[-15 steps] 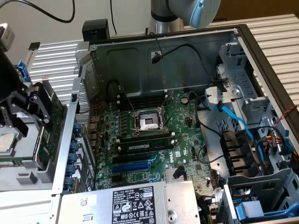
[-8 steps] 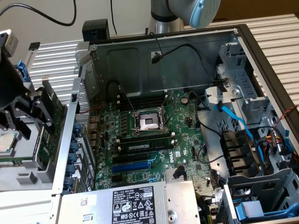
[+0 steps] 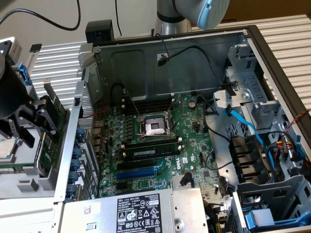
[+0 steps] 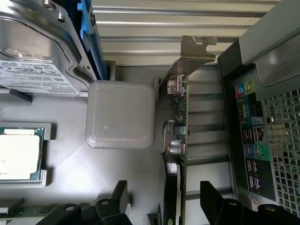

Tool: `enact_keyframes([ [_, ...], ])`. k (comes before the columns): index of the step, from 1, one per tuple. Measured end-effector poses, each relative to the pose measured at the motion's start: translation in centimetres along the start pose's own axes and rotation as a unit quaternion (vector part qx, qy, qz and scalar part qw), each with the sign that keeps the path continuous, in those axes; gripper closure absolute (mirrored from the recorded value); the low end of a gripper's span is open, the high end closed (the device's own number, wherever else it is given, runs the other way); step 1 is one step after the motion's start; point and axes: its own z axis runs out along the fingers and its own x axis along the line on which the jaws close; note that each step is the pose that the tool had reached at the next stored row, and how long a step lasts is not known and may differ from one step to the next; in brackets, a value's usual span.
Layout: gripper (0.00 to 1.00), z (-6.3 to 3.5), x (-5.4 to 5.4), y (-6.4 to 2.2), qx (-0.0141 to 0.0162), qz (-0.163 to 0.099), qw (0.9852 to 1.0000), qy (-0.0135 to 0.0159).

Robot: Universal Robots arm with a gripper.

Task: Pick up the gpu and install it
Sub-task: 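Pick up the gpu and move the gpu toward the slot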

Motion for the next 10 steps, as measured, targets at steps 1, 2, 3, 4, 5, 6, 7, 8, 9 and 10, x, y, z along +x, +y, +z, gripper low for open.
enact_keyframes([
  [1,0.28,0.0,0.0,0.0,0.0,0.0,1.0,0.0],
  [2,0.28,0.01,0.01,0.02,0.0,0.0,1.0,0.0],
  [3,0.28,0.0,0.01,0.03,0.0,0.0,1.0,0.0],
  [4,0.28,0.0,0.01,0.04,0.0,0.0,1.0,0.0],
  [5,0.28,0.01,0.01,0.04,0.0,0.0,1.0,0.0],
  [6,0.28,0.01,0.01,0.04,0.0,0.0,1.0,0.0],
  [7,0.28,0.01,0.01,0.04,0.0,0.0,1.0,0.0],
  [8,0.28,0.01,0.01,0.04,0.0,0.0,1.0,0.0],
  [9,0.28,0.01,0.01,0.04,0.0,0.0,1.0,0.0],
  [10,0.28,0.01,0.01,0.04,0.0,0.0,1.0,0.0],
])
